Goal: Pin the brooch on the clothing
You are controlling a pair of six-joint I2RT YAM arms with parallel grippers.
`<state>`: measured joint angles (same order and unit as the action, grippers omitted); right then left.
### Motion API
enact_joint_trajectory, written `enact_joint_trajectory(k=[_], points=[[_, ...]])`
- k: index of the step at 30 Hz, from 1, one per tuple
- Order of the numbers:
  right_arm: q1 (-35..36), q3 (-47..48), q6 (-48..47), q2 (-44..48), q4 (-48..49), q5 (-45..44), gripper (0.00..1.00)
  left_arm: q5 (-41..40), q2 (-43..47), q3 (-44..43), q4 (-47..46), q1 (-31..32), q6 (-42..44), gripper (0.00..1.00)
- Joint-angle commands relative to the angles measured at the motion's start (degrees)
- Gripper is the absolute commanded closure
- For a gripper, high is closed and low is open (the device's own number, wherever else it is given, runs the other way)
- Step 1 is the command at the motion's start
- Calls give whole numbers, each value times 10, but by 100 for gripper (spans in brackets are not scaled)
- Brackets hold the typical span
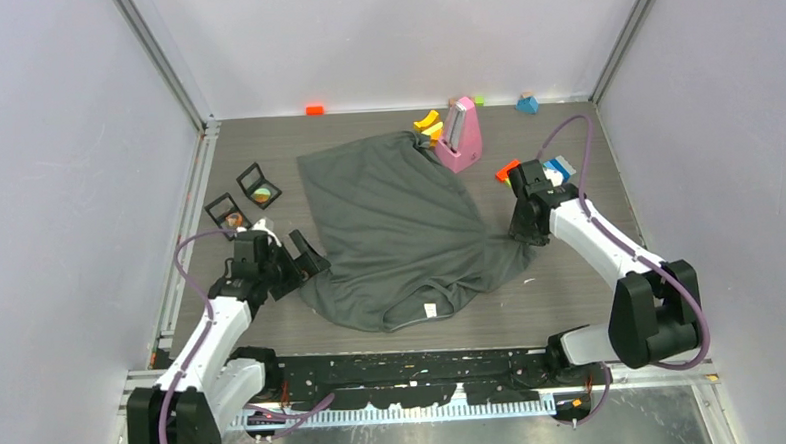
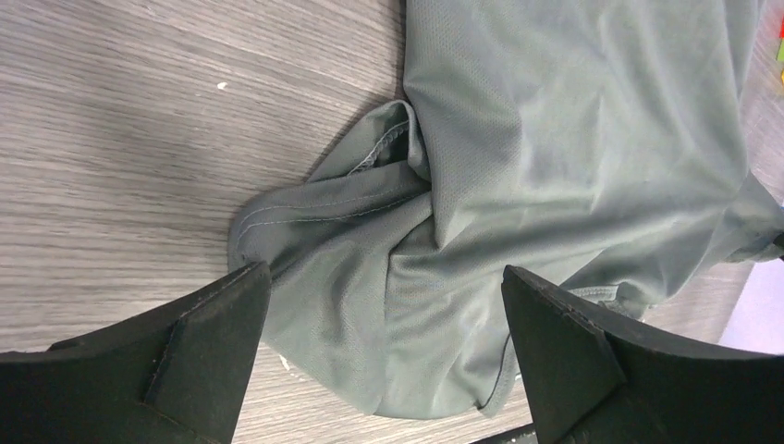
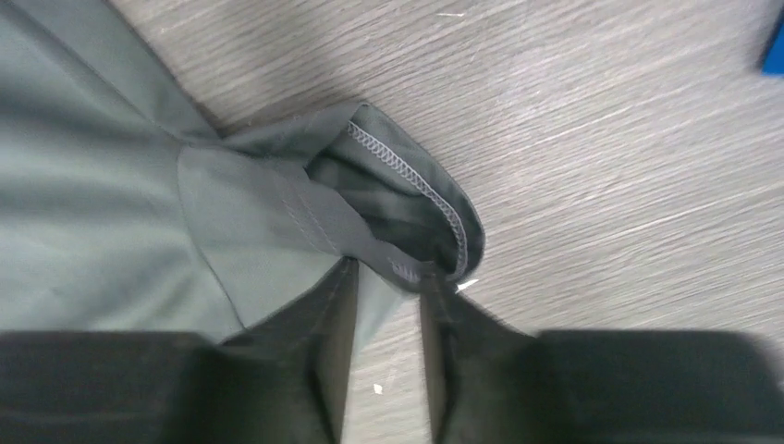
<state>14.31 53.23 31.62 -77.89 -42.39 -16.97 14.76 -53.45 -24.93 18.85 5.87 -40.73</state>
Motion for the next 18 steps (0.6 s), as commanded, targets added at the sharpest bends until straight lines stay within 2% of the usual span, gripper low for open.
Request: enact_joint_trajectory(k=[1, 2, 3, 5, 11, 18], points=[[0, 43, -17, 28, -41, -8, 49, -31, 45, -38, 62, -2, 49, 0], [3, 41, -14, 39, -44, 7, 37, -34, 53, -43, 73, -2, 55, 0], [5, 38, -8, 64, -50, 14, 30, -34, 57, -46, 83, -2, 58, 0], [14, 24, 5, 102, -56, 42, 26, -36, 60, -44, 91, -2, 63, 0], [102, -49, 79, 180, -64, 116, 26, -53, 29, -29, 74, -2, 44, 0], [267, -108, 175, 167, 8, 125, 27, -64, -20, -22, 18, -2, 13, 0]])
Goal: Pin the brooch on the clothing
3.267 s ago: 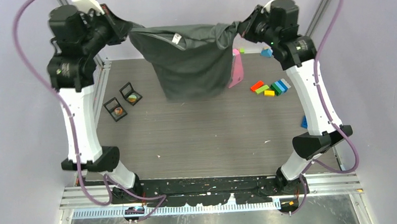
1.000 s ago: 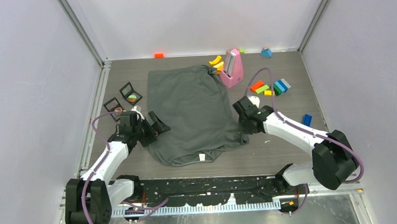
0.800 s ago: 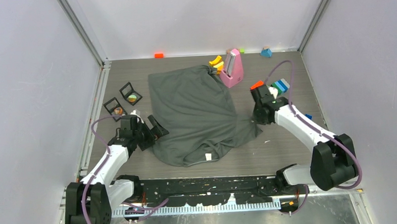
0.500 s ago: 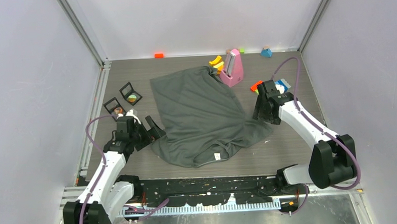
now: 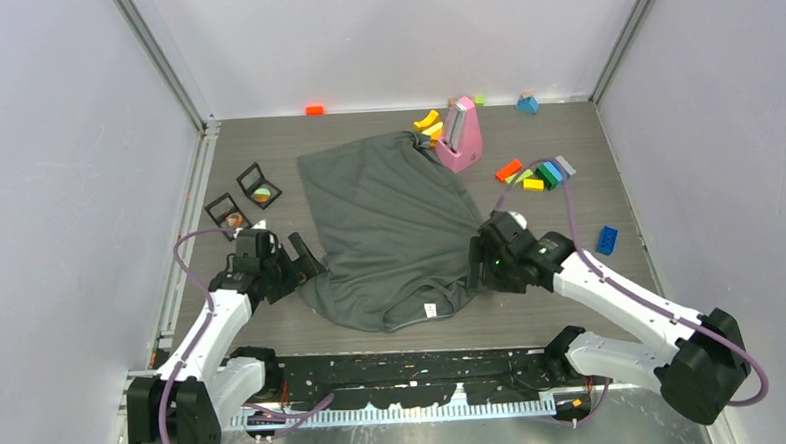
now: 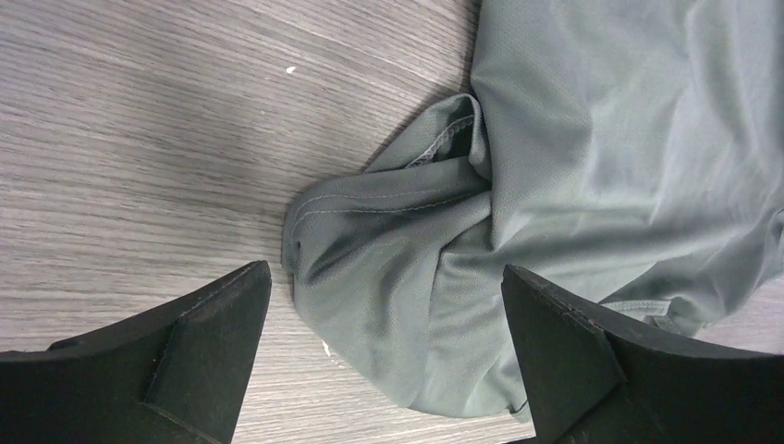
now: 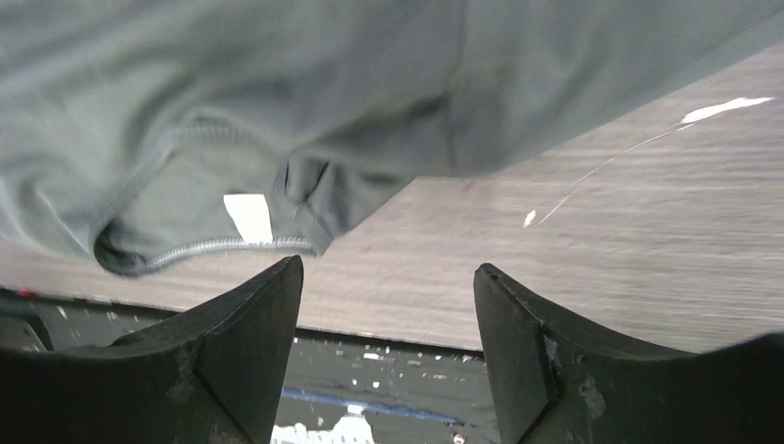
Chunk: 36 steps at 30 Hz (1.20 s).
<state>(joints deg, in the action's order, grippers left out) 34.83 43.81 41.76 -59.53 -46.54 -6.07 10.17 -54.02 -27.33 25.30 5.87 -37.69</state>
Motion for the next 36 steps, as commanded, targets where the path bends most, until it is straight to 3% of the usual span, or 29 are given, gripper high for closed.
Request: enact_joint_trajectory(k=[1, 9, 17, 20, 25, 31, 33, 36], points=[[85, -14, 77, -22, 54, 11, 28, -19, -18, 2, -51, -2, -19, 0], [148, 8, 84, -108, 84, -24, 40, -45, -24, 9, -67, -2, -24, 1], [162, 10, 91, -189, 107, -35, 53, -82, -50, 26, -100, -2, -34, 18], [170, 0, 105, -199, 96, -40, 62, -68, -66, 27, -112, -2, -34, 29], [186, -17, 136, -174, 62, -46, 80, -26, -73, 30, -119, -2, -40, 61], [214, -41, 192, -123, 7, -50, 95, -1, 11, 40, -58, -2, -62, 92], [226, -48, 211, -107, -3, -39, 97, -17, 59, 36, -9, -2, -64, 99], [253, -59, 236, -94, -13, -30, 99, -33, 134, 24, 51, -2, -69, 100]])
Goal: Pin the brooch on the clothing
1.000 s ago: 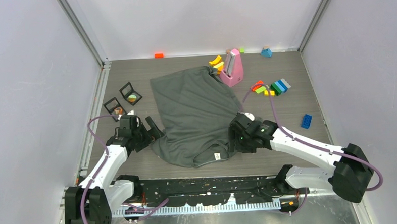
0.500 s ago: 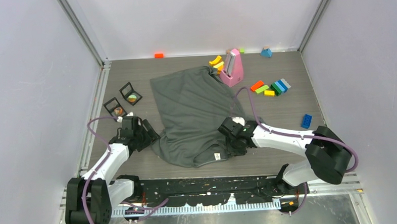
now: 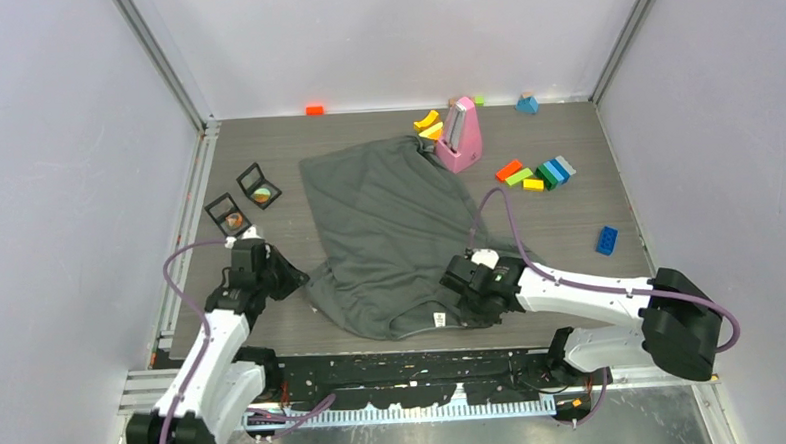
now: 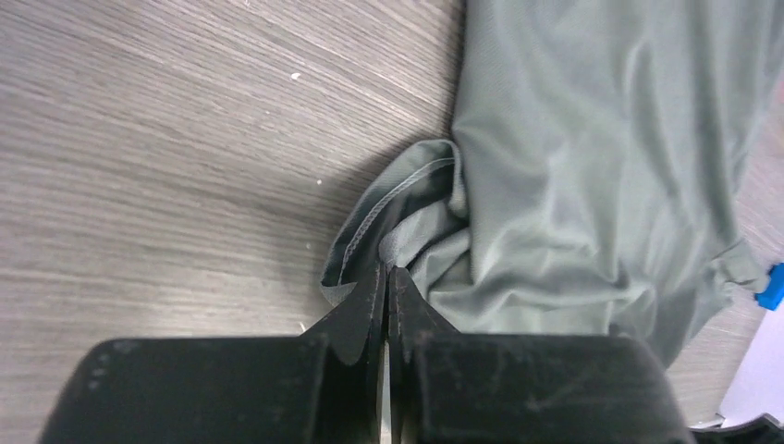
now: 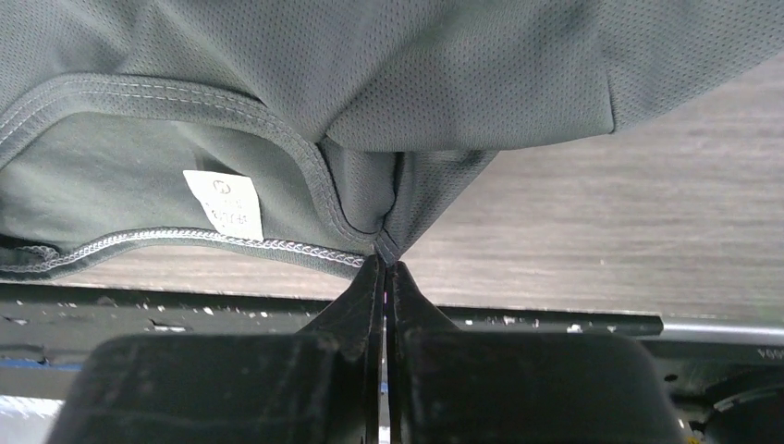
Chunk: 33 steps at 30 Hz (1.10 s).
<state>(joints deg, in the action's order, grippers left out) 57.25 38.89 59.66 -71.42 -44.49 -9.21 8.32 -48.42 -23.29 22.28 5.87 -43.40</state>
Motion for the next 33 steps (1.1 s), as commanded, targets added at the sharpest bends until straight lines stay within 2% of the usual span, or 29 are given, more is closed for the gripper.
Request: enact_joint_trajectory(k=[1, 8, 9, 11, 12, 13, 14, 16, 18, 23, 25, 30, 31, 33], points=[[35, -13, 72, 28, -39, 4, 99, -16, 97, -21, 98, -2, -15, 100], [103, -18, 136, 27, -63, -1, 99, -9, 180, -52, 197, -2, -35, 100], [109, -14, 138, 28, -67, -7, 97, -6, 186, -61, 207, -2, -40, 100], [112, 5, 140, 32, -88, -20, 87, -11, 194, -78, 228, -2, -42, 100], [112, 22, 136, 36, -104, -26, 73, -15, 197, -89, 235, -2, -40, 100], [112, 32, 132, 39, -111, -39, 65, -19, 198, -98, 242, -2, -38, 100], [112, 53, 120, 43, -121, -59, 49, -23, 198, -109, 247, -2, -34, 100], [101, 87, 88, 43, -129, -80, 31, -25, 190, -124, 258, -2, -30, 100], [66, 121, 37, 32, -130, -82, 24, -19, 181, -132, 270, -2, -29, 100], [-69, 211, -100, -15, -105, -104, 18, -25, 190, -141, 295, -2, -32, 100], [-123, 247, -176, -44, -78, -100, 19, -32, 196, -151, 315, -2, -32, 100], [-229, 330, -271, -144, -8, -92, 24, -52, 217, -176, 367, -2, -45, 100], [-241, 351, -292, -171, 2, -86, 25, -57, 223, -180, 378, -2, -47, 97], [-272, 381, -314, -214, 47, -69, 27, -64, 233, -191, 397, -2, -51, 75]])
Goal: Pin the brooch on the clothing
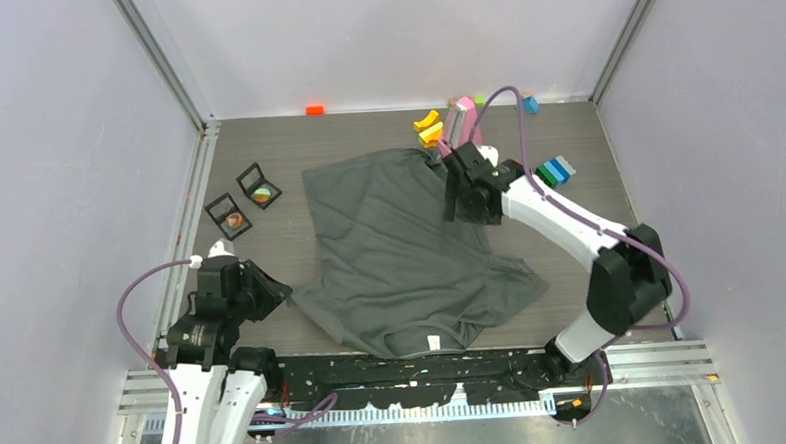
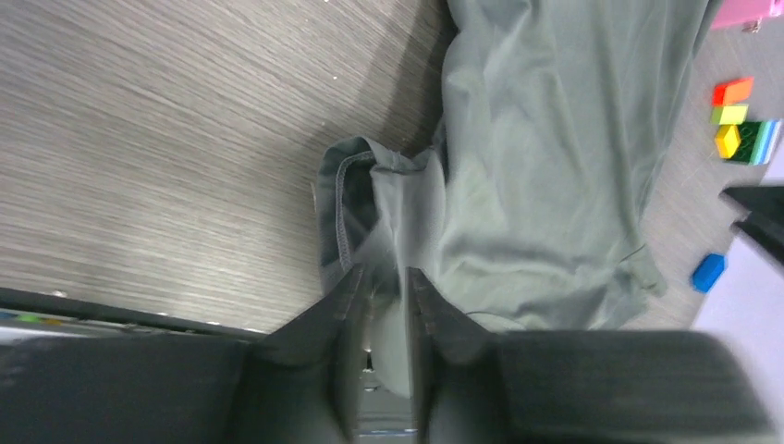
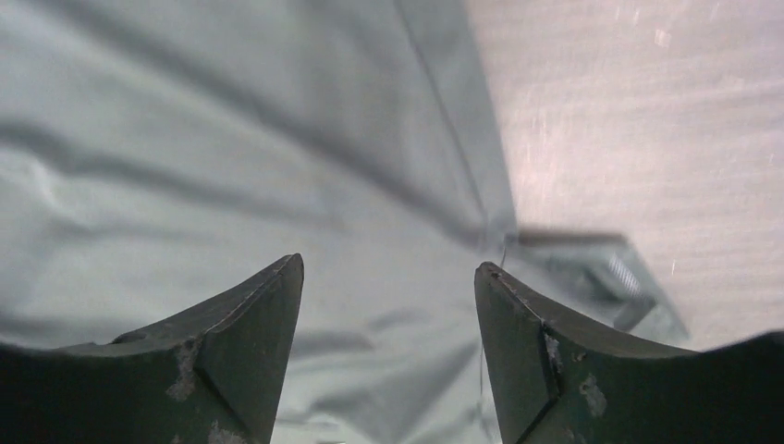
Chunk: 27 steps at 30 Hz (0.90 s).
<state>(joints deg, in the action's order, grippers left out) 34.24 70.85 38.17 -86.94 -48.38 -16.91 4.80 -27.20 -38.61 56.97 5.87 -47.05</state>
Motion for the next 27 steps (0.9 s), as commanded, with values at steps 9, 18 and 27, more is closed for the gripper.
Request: enact_joint_trajectory(k=[9, 18, 27], points=[[-99, 192, -140, -227, 166, 68, 35, -32, -32, -78, 24, -2, 37, 12], [-116, 245, -152, -316, 153, 82, 40, 35, -209, -91, -159, -2, 95, 3], [-126, 210, -174, -325, 168, 114, 47, 87, -347, -106, -251, -2, 127, 3]])
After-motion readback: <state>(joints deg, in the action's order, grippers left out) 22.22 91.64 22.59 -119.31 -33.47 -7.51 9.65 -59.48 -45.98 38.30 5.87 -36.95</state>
